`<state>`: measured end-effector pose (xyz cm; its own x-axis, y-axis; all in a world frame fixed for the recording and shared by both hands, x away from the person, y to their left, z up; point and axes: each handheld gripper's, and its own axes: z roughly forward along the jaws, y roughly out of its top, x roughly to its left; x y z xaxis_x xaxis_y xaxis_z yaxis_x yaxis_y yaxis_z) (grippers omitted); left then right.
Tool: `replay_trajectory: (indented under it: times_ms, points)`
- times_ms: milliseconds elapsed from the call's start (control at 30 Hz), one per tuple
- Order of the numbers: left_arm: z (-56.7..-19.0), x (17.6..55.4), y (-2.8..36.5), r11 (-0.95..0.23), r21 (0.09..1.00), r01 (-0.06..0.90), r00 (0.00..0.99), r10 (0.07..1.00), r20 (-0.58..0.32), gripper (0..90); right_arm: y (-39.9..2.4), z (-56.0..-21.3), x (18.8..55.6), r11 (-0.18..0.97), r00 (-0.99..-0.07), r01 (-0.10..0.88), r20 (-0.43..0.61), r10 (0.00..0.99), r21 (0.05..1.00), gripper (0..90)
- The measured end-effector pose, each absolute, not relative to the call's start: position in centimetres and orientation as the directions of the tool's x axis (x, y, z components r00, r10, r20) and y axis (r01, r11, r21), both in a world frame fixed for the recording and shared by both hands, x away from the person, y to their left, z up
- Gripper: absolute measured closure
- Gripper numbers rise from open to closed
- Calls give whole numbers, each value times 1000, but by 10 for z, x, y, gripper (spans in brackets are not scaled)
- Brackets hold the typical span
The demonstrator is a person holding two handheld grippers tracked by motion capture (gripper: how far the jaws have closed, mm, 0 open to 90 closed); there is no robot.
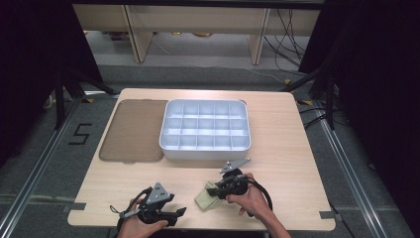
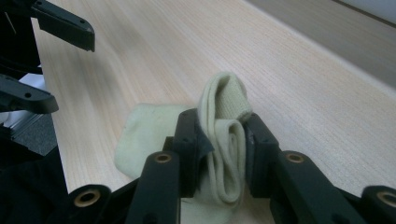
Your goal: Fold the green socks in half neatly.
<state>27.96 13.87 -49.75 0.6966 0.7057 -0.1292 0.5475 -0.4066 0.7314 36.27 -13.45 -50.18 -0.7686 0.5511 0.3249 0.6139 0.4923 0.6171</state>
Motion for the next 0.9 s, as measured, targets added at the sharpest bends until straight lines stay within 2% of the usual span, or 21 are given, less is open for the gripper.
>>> replay_trajectory:
  times_ms: [267,367,633,900]
  points:
    - [-500,276,158,-446,707,548,685,725,-74,357,-133,-499,362,487,-771,611,332,543,623,717]
    - [-502,274,160,-415,719,557,668,738,-91,357,-134,-496,361,490,-774,602,312,551,630,719]
    - [-503,275,167,-473,686,552,690,722,-57,353,-136,-486,359,472,-778,589,302,551,657,722]
    - [-504,277,171,-457,681,573,672,737,-70,330,-142,-477,360,474,-780,583,291,554,660,722]
